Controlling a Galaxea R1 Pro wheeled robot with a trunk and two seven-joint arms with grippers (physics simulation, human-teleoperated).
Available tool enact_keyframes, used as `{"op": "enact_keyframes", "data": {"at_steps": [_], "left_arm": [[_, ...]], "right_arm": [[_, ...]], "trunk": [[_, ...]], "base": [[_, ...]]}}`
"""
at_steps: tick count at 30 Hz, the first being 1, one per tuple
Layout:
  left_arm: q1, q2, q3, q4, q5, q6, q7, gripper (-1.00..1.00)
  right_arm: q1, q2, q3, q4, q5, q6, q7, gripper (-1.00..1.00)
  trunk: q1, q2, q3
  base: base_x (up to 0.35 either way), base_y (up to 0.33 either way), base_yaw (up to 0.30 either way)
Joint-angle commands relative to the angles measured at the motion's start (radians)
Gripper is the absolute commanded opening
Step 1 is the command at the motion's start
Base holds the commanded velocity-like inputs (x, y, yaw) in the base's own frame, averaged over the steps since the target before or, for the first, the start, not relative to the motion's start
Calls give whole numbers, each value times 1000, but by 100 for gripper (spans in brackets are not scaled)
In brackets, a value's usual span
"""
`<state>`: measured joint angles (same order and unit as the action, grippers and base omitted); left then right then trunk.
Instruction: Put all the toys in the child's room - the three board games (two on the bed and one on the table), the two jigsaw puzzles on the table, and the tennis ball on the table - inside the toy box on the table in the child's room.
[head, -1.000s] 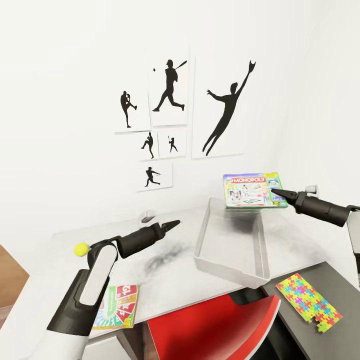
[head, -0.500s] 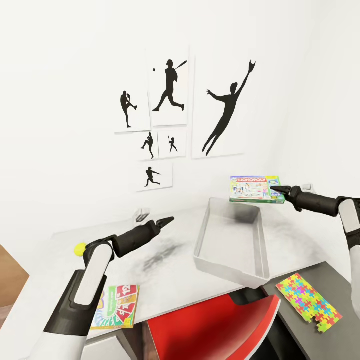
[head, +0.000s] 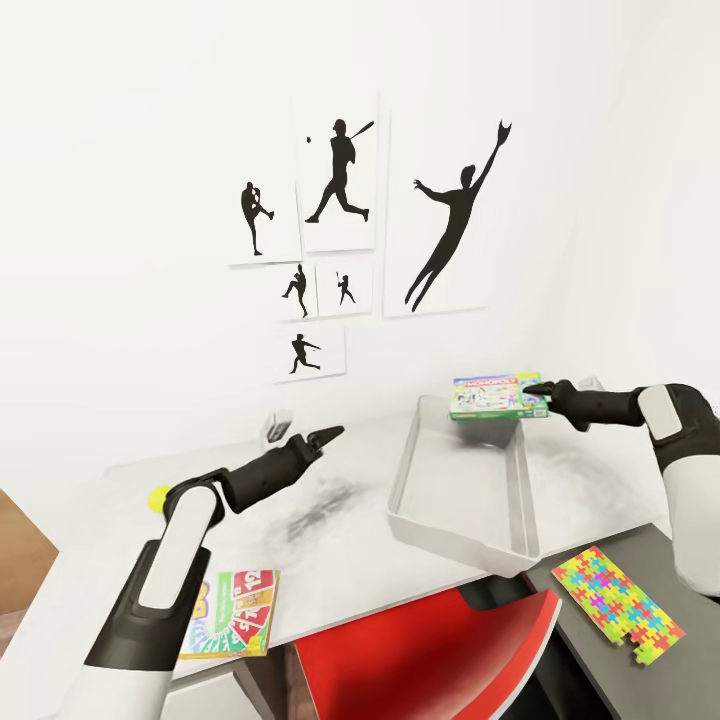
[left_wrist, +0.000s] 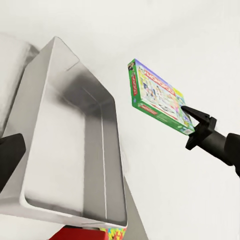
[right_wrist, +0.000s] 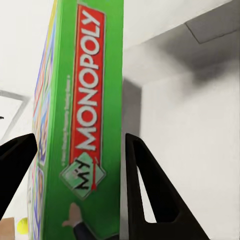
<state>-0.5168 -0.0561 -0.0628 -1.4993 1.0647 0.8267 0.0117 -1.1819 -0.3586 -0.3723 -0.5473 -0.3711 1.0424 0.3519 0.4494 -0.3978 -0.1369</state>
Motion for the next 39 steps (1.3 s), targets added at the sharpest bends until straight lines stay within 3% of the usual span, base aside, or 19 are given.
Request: {"op": "enact_keyframes", "data": {"at_steps": [1,5,10,39], "left_arm": [[-1,-1,3,0,15,4,14,100],[-1,-1,7,-1,53,4,46,100],[-2,0,7,-1,72,5,61,100],[-3,1,8,1,84,5,71,100]], "right_arm": [[-3,6,-5,4,8,5,3,-100],[-7,20,-3,15,11,5,-20,-100],[-8,26,-3,19,12,-11,-29,-100],[-6,34,-6,33,10,-83,-36,-100]], "trunk": [[1,-2,-2],[1,-2,-2],[1,-2,-2],[1,-2,-33]], "base": [[0,0,0],[0,0,0],[0,0,0],[0,0,36]]}}
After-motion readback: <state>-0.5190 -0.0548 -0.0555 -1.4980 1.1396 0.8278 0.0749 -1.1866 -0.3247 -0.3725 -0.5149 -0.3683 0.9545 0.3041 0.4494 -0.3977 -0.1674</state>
